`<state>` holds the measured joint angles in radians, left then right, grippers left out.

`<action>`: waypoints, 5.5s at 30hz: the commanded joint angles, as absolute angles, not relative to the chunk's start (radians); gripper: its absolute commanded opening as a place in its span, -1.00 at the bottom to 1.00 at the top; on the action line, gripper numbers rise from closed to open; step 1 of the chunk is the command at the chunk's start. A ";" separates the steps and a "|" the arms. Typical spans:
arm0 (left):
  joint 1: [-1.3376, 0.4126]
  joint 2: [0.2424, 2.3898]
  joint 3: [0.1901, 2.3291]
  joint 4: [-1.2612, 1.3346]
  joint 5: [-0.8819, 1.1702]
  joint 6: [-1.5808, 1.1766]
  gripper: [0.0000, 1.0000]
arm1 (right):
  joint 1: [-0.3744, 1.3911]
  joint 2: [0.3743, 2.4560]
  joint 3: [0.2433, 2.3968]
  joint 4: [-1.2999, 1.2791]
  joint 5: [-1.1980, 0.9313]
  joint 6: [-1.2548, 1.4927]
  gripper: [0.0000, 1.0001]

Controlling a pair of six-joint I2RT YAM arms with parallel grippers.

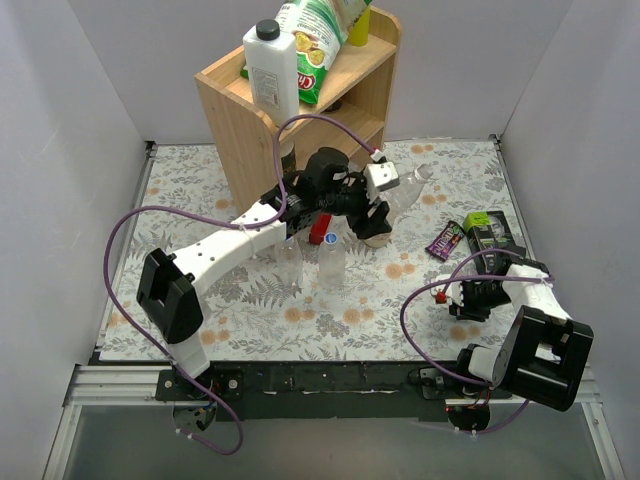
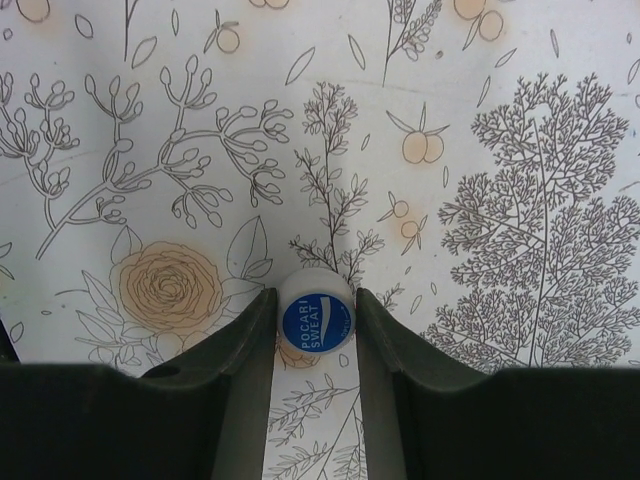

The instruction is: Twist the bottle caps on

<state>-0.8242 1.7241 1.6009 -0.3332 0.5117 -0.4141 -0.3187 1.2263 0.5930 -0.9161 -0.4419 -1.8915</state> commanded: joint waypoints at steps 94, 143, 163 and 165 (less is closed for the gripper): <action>-0.824 0.960 0.413 0.420 0.690 -0.319 -1.00 | 0.968 1.380 1.666 -1.273 -0.565 -1.214 -0.97; -0.824 0.900 0.368 0.603 0.595 -0.511 -1.00 | 0.966 1.446 1.614 -0.979 -0.307 -0.376 -0.97; -0.824 0.908 0.314 0.512 0.607 -0.449 -1.00 | 0.966 1.483 1.733 -1.055 -0.364 -0.439 0.77; -0.824 0.913 0.316 0.503 0.623 -0.445 -1.00 | 0.966 1.485 1.761 -1.066 -0.368 -0.452 0.79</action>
